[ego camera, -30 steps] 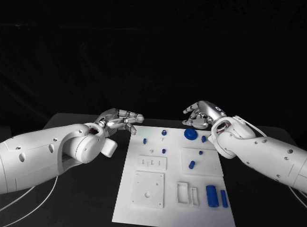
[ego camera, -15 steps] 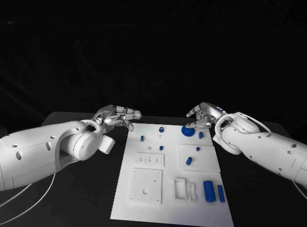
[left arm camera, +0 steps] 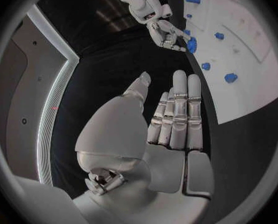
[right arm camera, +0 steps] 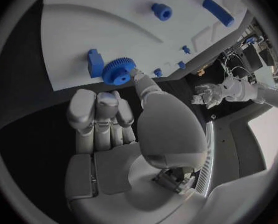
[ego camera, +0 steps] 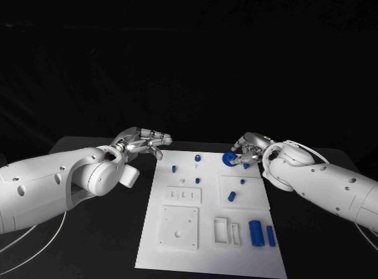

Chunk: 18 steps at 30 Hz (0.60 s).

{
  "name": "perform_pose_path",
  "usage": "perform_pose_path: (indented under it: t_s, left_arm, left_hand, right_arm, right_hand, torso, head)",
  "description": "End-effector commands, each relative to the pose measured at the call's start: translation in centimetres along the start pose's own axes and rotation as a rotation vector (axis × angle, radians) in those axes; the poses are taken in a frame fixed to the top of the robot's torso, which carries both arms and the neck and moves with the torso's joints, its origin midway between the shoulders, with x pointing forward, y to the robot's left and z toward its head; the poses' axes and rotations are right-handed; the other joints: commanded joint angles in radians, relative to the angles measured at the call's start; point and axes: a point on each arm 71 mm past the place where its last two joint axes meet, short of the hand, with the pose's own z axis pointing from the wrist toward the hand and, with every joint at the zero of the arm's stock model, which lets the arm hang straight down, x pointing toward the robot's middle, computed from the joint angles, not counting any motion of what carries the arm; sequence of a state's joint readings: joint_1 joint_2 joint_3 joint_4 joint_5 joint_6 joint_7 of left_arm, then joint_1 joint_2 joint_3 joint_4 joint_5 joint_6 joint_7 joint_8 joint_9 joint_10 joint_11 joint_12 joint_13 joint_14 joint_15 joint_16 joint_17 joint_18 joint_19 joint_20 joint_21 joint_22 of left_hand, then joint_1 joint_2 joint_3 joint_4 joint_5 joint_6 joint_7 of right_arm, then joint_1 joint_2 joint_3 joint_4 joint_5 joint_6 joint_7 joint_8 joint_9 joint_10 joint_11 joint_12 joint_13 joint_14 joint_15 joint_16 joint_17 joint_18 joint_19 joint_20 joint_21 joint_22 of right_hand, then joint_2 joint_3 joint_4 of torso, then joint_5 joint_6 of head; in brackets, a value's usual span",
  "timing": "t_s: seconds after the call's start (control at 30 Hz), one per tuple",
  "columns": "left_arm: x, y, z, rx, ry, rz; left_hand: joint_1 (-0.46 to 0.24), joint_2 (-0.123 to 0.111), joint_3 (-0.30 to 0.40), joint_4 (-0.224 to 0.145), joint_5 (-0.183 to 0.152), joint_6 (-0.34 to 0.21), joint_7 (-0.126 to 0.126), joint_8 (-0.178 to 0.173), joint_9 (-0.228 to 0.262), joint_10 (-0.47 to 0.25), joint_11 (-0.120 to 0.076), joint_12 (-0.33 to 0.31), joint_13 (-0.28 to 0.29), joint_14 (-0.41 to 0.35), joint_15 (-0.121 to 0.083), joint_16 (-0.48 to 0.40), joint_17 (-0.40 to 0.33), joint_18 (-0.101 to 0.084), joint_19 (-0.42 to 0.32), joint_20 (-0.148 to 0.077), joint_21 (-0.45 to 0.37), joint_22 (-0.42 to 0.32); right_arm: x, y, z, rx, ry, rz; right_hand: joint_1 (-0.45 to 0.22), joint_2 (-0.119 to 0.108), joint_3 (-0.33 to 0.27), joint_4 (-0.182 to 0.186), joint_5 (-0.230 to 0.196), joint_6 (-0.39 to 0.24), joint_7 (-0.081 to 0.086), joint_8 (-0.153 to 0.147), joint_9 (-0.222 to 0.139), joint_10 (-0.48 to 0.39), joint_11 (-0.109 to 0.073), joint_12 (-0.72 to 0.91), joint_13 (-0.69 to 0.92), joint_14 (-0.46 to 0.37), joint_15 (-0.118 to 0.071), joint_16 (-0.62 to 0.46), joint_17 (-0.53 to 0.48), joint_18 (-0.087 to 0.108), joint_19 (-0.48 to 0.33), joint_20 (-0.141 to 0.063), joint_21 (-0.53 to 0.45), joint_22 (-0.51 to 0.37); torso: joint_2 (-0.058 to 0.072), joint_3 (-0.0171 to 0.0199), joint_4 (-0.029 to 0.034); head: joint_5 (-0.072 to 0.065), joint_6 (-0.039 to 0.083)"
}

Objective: Assemble the parts on the task board

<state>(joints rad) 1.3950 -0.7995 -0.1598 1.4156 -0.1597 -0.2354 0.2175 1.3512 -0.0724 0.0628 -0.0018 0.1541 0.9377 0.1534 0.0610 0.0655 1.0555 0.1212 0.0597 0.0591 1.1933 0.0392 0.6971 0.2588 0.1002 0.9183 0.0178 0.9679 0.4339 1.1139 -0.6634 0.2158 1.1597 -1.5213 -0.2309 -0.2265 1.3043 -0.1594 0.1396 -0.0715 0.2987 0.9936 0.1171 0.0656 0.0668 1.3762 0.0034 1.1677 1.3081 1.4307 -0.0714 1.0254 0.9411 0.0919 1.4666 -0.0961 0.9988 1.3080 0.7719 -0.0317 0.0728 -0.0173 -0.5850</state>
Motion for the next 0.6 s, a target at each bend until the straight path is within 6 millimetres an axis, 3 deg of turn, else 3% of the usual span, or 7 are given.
perform_pose_path:
  t_s: [0.03, 0.17, 0.23, 0.6]
  left_arm:
    - [0.13, -0.28, 0.07, 0.021, 0.012, 0.004]
    - [0.12, -0.27, 0.07, 0.02, 0.014, 0.003]
    - [0.1, -0.26, 0.06, 0.019, 0.015, 0.003]
    - [0.08, -0.23, 0.06, 0.016, 0.017, 0.003]
  left_hand:
    - [0.002, 0.01, 0.0, -0.004, 0.006, 0.0, 0.004, 0.004, 0.0, 0.0, 0.0, 0.002, 0.001, -0.003, -0.003, 0.001, -0.001, 0.013, -0.005, 0.002, 0.005, 0.001]
    - [0.0, 0.013, -0.005, -0.009, 0.004, -0.001, 0.004, 0.004, 0.0, 0.001, 0.0, 0.002, 0.001, -0.002, -0.002, 0.0, -0.001, 0.014, -0.004, 0.003, 0.005, -0.002]
    - [-0.001, 0.015, -0.005, -0.009, 0.004, 0.007, 0.0, 0.003, 0.0, 0.0, 0.0, 0.002, 0.001, -0.003, -0.003, 0.001, -0.001, 0.014, -0.005, 0.003, 0.006, -0.002]
    - [-0.002, 0.016, -0.006, -0.009, 0.003, 0.007, 0.002, 0.004, 0.0, 0.001, 0.0, 0.002, 0.001, -0.003, -0.002, 0.001, -0.001, 0.014, -0.005, 0.003, 0.007, -0.003]
  right_arm:
    - [0.29, -0.18, 0.04, 0.035, 0.011, -0.035]
    - [0.42, -0.28, 0.07, 0.042, 0.006, -0.036]
    - [0.49, -0.33, 0.11, 0.044, 0.005, -0.036]
    - [1.16, -0.06, 0.17, 0.036, 0.032, -0.016]
  right_hand:
    - [-0.003, -0.01, 0.002, 0.006, -0.002, -0.004, -0.001, -0.002, 0.001, 0.007, 0.001, 0.005, 0.031, 0.006, 0.001, 0.005, 0.001, 0.006, 0.063, 0.006, 0.005, 0.085]
    - [0.001, -0.01, 0.004, 0.012, -0.004, -0.003, -0.001, -0.002, 0.001, 0.008, 0.001, 0.007, 0.033, 0.007, 0.001, 0.005, 0.004, 0.007, 0.064, 0.006, 0.006, 0.089]
    - [0.001, -0.01, 0.007, 0.015, -0.002, 0.0, -0.001, -0.001, 0.001, 0.009, 0.0, 0.007, 0.034, 0.007, 0.001, 0.005, 0.006, 0.007, 0.064, 0.006, 0.007, 0.09]
    - [-0.004, -0.007, 0.015, 0.02, 0.005, 0.024, -0.006, -0.002, 0.002, 0.012, -0.003, 0.012, 0.038, 0.008, -0.001, 0.005, 0.009, 0.005, 0.064, 0.005, 0.008, 0.095]
  torso:
    - [0.0, -0.0006, 0.0002]
    - [0.0, -0.0006, 0.0007]
    - [0.0, -0.0009, -0.0007]
    - [0.0, 0.0004, -0.0007]
  head:
    - [0.001, 0.0]
    - [0.004, 0.0]
    - [0.013, 0.001]
    - [0.015, -0.004]
